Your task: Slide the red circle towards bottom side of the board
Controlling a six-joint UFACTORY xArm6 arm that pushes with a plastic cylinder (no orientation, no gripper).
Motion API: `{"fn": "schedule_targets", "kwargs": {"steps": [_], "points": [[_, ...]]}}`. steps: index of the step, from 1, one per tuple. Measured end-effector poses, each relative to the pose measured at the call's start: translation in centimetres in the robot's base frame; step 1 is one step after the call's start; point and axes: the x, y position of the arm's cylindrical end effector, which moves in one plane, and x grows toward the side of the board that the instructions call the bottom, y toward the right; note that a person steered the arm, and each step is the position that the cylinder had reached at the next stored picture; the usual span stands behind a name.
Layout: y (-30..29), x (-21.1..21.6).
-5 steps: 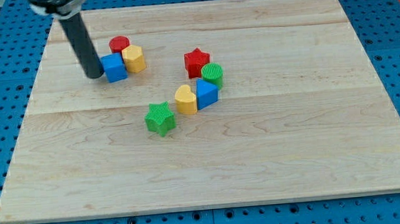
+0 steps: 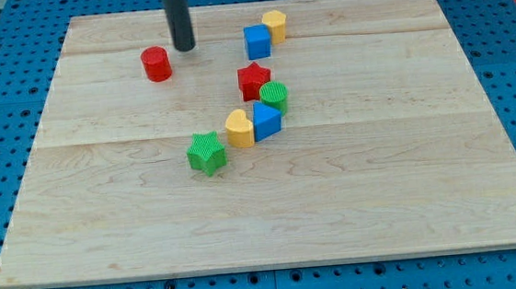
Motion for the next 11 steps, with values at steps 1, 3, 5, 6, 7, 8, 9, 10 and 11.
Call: {"fn": "schedule_targets", "kwargs": {"steps": [1, 3, 5, 6, 7, 8, 9, 10, 11], "points": [[-1.0, 2.2], [-1.1, 2.2], [0.7, 2.6], [0.6, 2.2], [-0.5, 1.1], [-0.5, 0.8], [-0.5, 0.8], [-0.5, 0.5], [-0.5, 0.3]]}}
